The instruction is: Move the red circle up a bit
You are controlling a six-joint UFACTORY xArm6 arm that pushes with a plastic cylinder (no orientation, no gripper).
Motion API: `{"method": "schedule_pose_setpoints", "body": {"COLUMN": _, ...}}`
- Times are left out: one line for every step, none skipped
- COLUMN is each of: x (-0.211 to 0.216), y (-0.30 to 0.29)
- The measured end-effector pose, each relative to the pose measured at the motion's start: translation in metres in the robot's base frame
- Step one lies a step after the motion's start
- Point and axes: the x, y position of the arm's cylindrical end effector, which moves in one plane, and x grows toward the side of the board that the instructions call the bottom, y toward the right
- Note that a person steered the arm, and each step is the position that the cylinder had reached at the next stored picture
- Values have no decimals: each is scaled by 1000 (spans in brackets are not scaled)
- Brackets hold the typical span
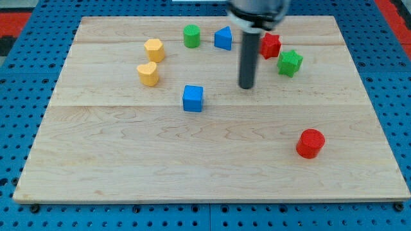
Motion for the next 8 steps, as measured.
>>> {"method": "schedule_pose_setpoints", "body": {"x": -27, "y": -58}}
{"method": "schedule_pose_setpoints", "body": {"x": -46, "y": -120}}
{"method": "schedule_pose_setpoints", "body": {"x": -31, "y": -144}}
{"method": "schedule_pose_setpoints", "body": {"x": -26, "y": -168}}
{"method": "schedule_pose_setpoints", "body": {"x": -11, "y": -70}}
{"method": "schedule_pose_setpoints", "body": {"x": 12, "y": 59}}
{"method": "schedule_pose_setpoints", "body": {"x": 84, "y": 138}}
{"method": "schedule_pose_setpoints", "body": {"x": 156, "y": 133}}
